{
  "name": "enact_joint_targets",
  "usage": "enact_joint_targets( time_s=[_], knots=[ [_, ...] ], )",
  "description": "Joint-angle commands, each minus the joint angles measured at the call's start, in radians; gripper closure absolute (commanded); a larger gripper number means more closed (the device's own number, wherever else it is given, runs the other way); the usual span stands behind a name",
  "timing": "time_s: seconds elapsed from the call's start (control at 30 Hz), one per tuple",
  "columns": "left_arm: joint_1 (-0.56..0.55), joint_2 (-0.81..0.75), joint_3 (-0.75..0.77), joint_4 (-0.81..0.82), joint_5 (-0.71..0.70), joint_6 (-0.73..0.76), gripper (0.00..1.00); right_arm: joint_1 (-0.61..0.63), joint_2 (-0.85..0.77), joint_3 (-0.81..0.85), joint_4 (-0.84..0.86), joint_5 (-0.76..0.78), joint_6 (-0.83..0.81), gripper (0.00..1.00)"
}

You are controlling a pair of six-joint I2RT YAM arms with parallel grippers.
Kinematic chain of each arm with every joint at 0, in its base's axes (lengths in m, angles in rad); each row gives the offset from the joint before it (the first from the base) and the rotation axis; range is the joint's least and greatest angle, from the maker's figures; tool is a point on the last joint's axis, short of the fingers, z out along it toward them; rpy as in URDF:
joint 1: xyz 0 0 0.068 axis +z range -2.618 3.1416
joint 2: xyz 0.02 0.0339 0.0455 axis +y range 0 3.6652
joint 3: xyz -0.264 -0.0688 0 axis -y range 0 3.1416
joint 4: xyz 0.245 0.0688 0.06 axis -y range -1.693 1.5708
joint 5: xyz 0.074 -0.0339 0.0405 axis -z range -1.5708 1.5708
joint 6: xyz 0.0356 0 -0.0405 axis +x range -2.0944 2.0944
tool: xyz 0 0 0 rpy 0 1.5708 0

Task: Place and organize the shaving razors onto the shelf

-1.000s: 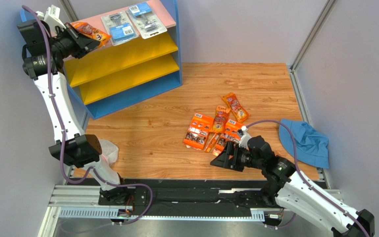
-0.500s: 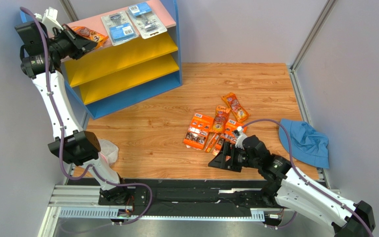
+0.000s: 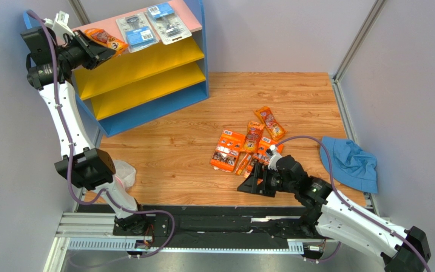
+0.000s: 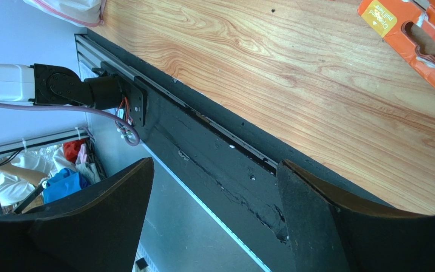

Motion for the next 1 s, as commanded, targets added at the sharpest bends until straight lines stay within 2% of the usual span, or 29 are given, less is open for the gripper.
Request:
enact_joint_targets(
  time_s=[0.0,0.17,0.53,0.8,0.97],
  knots=[
    [0.008,-0.006,-0.003,0.048,0.022,-0.018,0.75,0.012,0.0,0.042,0.043,0.023,0.009,0.17],
    [0.008,-0.018,-0.003,0.049,0.014,-0.026,0.61,0.018,0.0,0.037,0.051,0.026,0.014,0.17],
    [0.01,-0.074,-0.006,0.028,-0.038,-0.032,0.45,0.035,-0.01,0.033,0.057,0.041,0.02,0.17],
    [0.008,-0.129,-0.024,-0.002,-0.1,-0.022,0.43,0.044,-0.02,0.028,0.057,0.047,0.024,0.17],
    [0.008,-0.141,0.009,-0.038,-0.211,-0.015,0.45,0.049,-0.04,0.02,0.054,0.05,0.029,0.17]
  ],
)
